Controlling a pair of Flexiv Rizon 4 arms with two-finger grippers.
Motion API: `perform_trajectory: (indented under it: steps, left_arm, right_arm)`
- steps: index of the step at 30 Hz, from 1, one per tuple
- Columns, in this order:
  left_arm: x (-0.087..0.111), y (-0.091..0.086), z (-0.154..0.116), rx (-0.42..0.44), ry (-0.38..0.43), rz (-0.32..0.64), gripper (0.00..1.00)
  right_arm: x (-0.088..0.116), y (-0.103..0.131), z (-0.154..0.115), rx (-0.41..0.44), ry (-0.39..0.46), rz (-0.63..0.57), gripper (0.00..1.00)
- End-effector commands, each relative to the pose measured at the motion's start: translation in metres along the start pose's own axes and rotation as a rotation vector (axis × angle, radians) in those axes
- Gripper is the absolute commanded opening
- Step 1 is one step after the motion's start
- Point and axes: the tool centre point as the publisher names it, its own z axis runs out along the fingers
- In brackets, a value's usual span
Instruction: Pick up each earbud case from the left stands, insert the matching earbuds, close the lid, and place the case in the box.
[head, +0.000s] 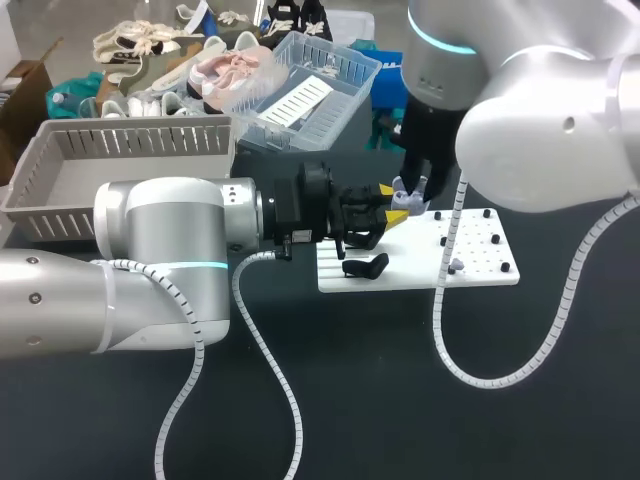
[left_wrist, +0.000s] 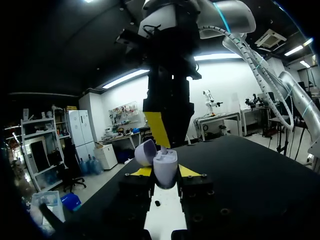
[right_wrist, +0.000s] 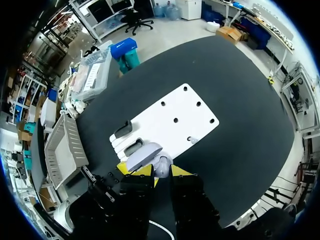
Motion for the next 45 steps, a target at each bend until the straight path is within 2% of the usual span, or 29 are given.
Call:
perform_trajectory:
  steps: [1,8,10,11,17,18,23,29,33,38,45]
  left_arm:
    - [0.001,-0.001,0.000,-0.005,-0.003,0.002,0.00]
    - [0.001,-0.001,0.000,-0.005,-0.003,0.002,0.00]
    - [0.001,-0.001,0.000,-0.005,-0.003,0.002,0.00]
    - [0.001,-0.001,0.000,-0.005,-0.003,0.002,0.00]
    - [0.001,-0.001,0.000,-0.005,-0.003,0.002,0.00]
    - [0.001,-0.001,0.000,-0.005,-0.003,0.002,0.00]
    - [0.001,-0.001,0.000,-0.005,-0.003,0.002,0.00]
    - [0.001,-0.001,0.000,-0.005,-0.003,0.002,0.00]
    - [0.001,-0.001,0.000,-0.005,-0.003,0.002,0.00]
    - [0.001,-0.001,0.000,-0.005,-0.003,0.002,0.00]
    - [0.001,-0.001,0.000,-0.005,-0.003,0.002,0.00]
  right_arm:
    - [0.002,0.002,0.004,0.001,0.005,0.000,0.00]
    - [0.002,0.002,0.005,-0.001,0.018,-0.002,0.00]
    - [0.002,0.002,0.004,-0.003,0.020,-0.001,0.33]
    - [0.002,0.002,0.003,-0.004,0.019,-0.001,0.36]
    - [0.006,-0.002,-0.005,-0.011,0.012,0.009,0.40]
    - [0.008,-0.002,-0.008,-0.015,0.003,0.001,0.36]
    - [0.020,-0.009,-0.023,-0.057,-0.029,-0.029,0.36]
    - [0.038,-0.018,-0.037,-0.123,-0.095,-0.159,0.36]
    - [0.048,-0.028,-0.041,-0.139,-0.130,-0.215,0.30]
    - [0.055,-0.043,-0.037,-0.141,-0.136,-0.248,0.35]
    - [0.055,-0.063,-0.010,-0.116,-0.083,-0.258,0.37]
